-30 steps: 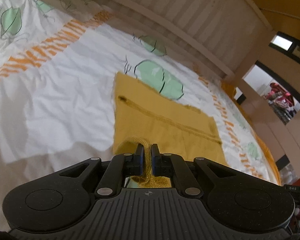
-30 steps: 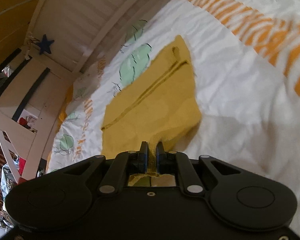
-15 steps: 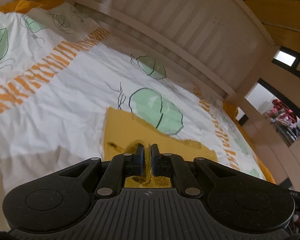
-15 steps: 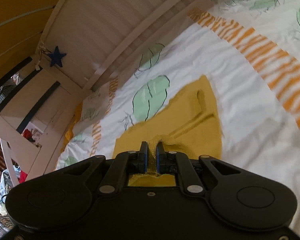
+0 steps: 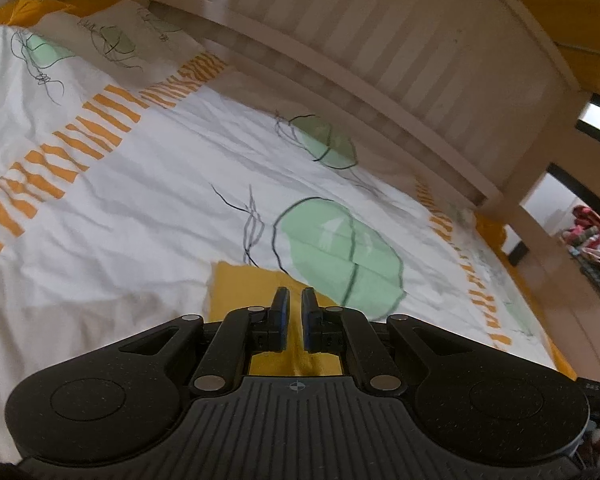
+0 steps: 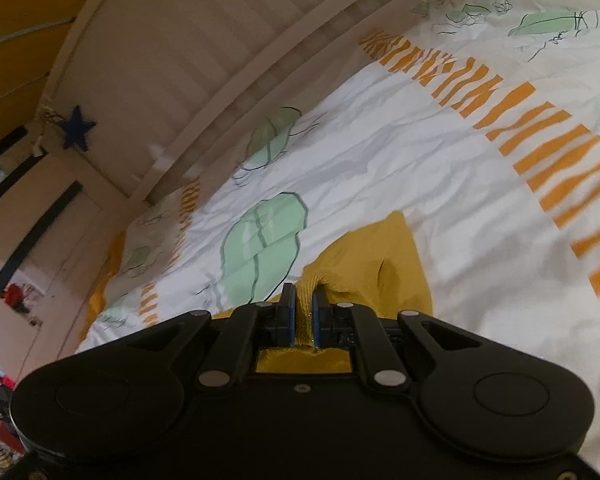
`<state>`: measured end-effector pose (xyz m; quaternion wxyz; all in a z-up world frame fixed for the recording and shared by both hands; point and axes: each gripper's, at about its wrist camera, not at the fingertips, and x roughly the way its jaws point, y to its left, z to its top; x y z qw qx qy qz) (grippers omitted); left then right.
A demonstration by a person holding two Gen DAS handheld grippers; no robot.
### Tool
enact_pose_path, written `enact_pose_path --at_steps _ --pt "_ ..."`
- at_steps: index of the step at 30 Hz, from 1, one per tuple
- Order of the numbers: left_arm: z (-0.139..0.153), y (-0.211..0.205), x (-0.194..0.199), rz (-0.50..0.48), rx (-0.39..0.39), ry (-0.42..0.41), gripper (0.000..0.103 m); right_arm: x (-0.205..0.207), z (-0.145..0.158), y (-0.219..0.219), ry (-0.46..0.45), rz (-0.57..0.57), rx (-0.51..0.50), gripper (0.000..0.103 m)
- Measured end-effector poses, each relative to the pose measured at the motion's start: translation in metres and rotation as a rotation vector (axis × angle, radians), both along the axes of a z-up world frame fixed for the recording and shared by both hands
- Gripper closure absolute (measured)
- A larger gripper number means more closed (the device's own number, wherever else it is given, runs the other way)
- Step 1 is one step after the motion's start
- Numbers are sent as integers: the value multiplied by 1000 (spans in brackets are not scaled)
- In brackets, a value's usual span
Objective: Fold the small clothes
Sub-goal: 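Grasp the hem with both tools and lift it toward the collar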
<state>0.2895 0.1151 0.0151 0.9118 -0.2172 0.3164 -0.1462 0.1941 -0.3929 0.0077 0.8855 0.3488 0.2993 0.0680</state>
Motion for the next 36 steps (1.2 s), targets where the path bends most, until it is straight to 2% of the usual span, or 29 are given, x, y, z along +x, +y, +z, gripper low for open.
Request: enact_pose_path --at_steps 4,8,14,16,17,18,21,22,26,34,35,36 --pt "-13 3 23 31 17 25 97 30 -15 -1 34 -12 -13 88" --pt "-25 -1 32 -14 71 45 97 48 -30 -2 65 -26 -14 88" --pt "-47 -8 9 -131 21 128 95 51 -43 0 81 -27 -26 88" --pt "-49 -10 -1 -135 20 123 89 50 -44 0 82 -27 -25 87" --pt "-50 -11 -6 -133 28 113 77 50 -45 0 81 -27 -26 88" --pt "-50 -12 -10 -132 37 102 72 48 -45 0 79 -27 -28 88" --pt "-49 -20 -15 -155 102 80 70 49 -44 1 77 -24 -32 87" --pt "-50 -23 -15 -165 124 79 65 49 -45 1 78 -24 -34 87" --pt "-54 -29 -12 -167 176 99 62 50 -46 2 81 -22 -30 87" --pt "-65 -36 -8 -186 234 153 64 50 -46 5 79 -1 -41 87" --pt "-66 -36 -9 -190 224 154 70 50 -47 5 78 0 -41 87" --pt "-66 -36 -10 -194 211 149 97 49 -47 5 78 1 -40 87"
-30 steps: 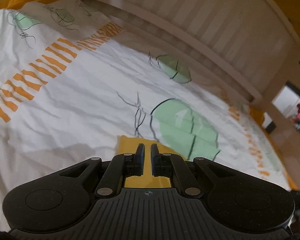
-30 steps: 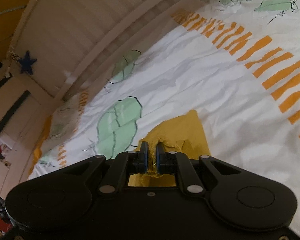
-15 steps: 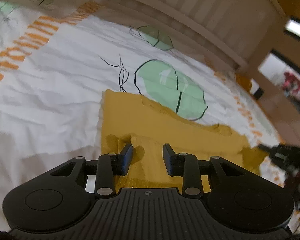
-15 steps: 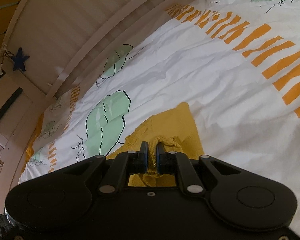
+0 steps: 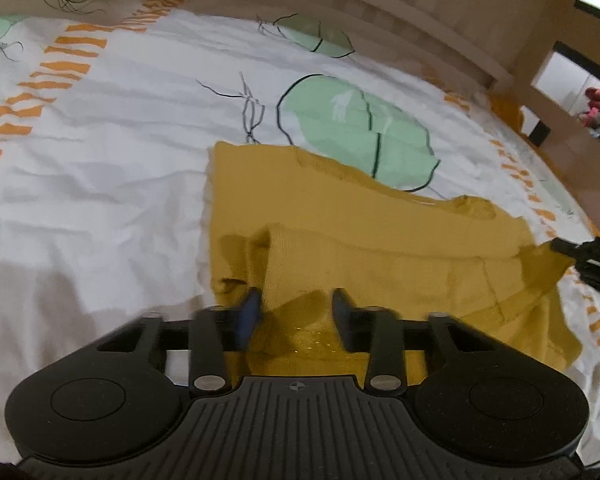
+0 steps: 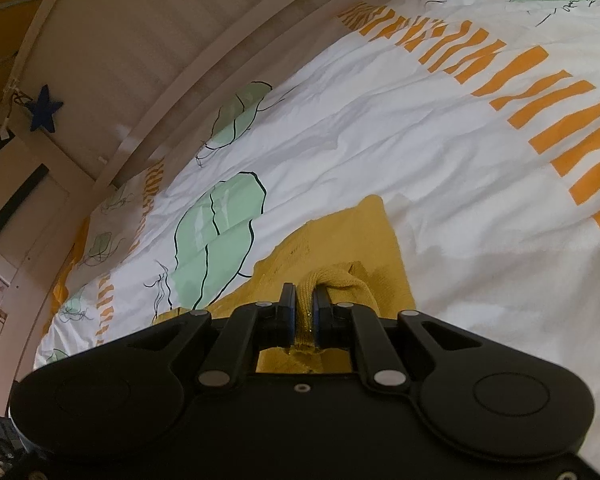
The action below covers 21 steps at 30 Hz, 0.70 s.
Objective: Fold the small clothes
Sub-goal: 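Grasp the hem with both tools and lift it toward the collar, then lay the hem over the collar and open both tools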
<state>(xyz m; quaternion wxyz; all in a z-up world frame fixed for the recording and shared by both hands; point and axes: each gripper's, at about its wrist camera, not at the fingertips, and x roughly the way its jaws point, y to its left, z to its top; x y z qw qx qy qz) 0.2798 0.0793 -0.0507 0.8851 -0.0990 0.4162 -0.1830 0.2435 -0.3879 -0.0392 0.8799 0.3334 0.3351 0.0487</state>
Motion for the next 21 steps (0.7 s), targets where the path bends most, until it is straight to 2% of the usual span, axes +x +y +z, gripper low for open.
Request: enact_pose_path --at_steps 5,12,16,21 --pt "13 0 -5 -18 -52 -57 99 -4 -1 0 3 6 -3 87" --pt "33 19 23 66 -274 -51 99 -2 6 -3 -30 12 9 87" --pt "35 25 51 129 -309 -57 99 12 8 -5 -39 5 23 87" --pt "19 30 89 211 -336 -15 99 38 -3 -9 -20 -28 53 87"
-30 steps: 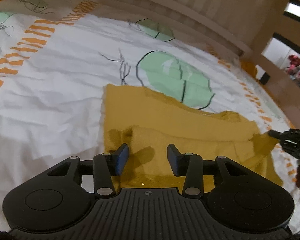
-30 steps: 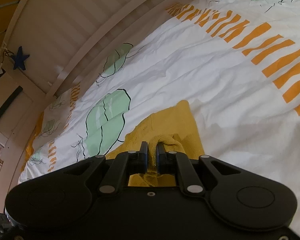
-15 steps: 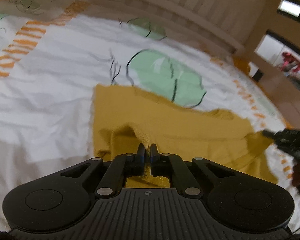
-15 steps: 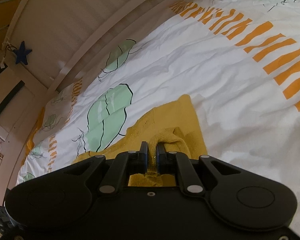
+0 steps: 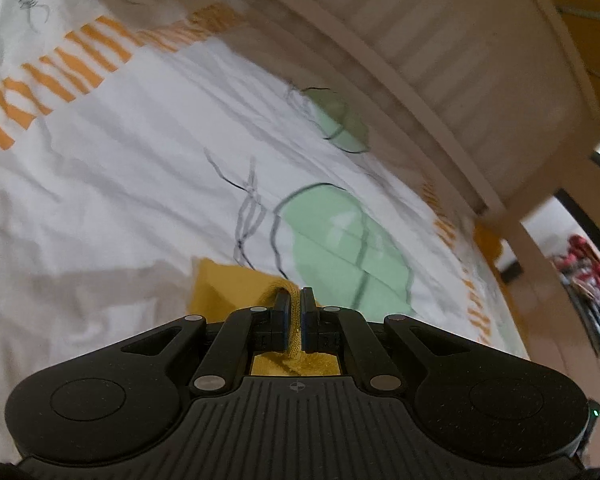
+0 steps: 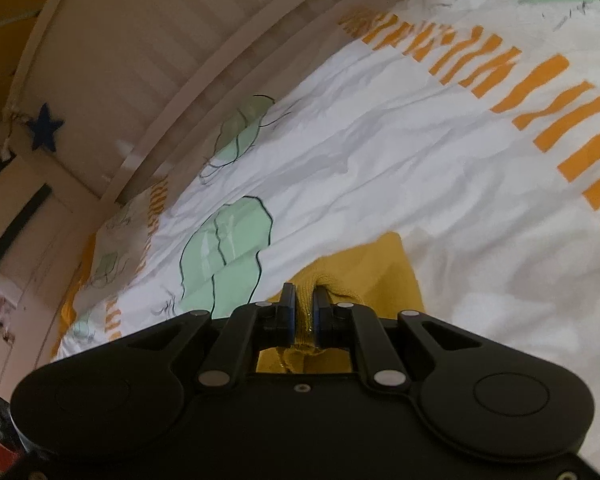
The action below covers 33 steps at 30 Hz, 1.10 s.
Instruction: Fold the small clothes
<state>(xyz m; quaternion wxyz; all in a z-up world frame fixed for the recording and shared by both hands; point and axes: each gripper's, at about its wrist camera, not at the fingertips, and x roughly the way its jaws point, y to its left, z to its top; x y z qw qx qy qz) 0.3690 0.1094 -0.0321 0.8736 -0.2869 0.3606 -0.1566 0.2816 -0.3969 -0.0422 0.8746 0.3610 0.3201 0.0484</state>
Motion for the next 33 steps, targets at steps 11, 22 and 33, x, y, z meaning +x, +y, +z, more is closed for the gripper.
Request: enact_pose_path --at_steps 11,22,33 --pt "-37 10 35 96 -53 115 94 22 -27 -6 69 -73 0 84" --pt "21 -14 2 22 251 -101 61 6 11 9 -38 -65 -235 32" --pt "-13 -88 -37 -228 489 -72 58 -1 16 114 -68 263 -579 34"
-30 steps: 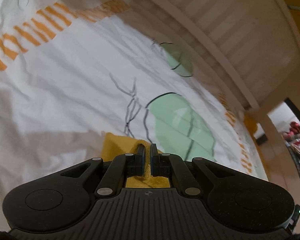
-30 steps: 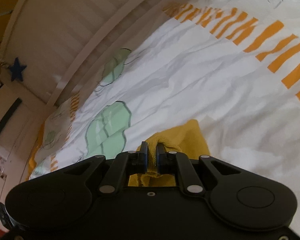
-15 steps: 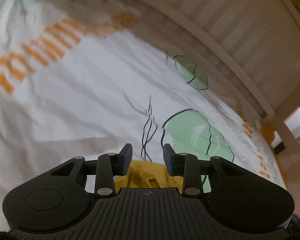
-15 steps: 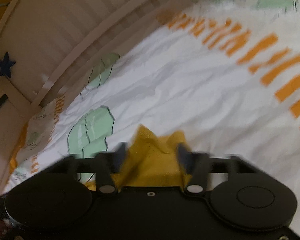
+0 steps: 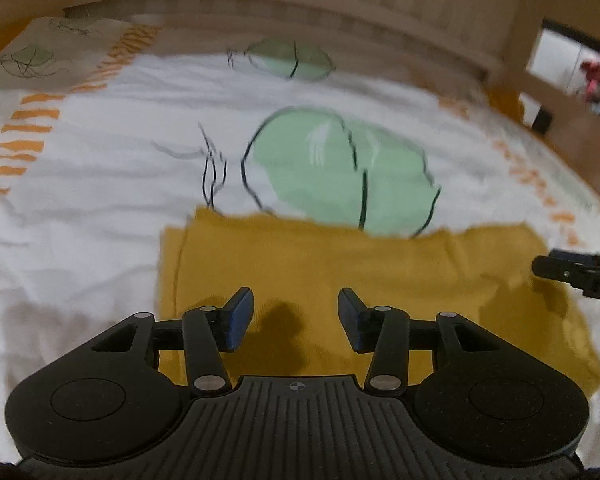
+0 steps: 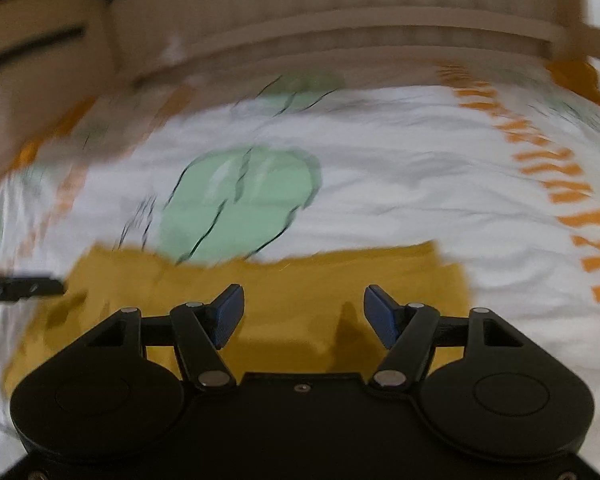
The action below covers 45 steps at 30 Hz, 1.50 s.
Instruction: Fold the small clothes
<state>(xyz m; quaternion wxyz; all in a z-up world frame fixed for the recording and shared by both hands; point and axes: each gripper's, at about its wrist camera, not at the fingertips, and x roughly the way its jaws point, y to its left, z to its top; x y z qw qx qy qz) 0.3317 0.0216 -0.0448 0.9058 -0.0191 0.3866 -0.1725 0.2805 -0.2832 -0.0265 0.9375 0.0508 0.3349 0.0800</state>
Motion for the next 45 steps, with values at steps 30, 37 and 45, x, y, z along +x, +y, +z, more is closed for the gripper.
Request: enact_pose_path --at_steps 30,37,45 --pt "-30 -15 -3 57 130 30 52 53 -40 82 107 -47 -222 22" --pt "-25 -13 -7 50 136 38 51 37 -33 78 118 -50 -221 22" --pt "-22 -5 -59 53 189 25 36 -37 -29 54 129 -31 -215 20"
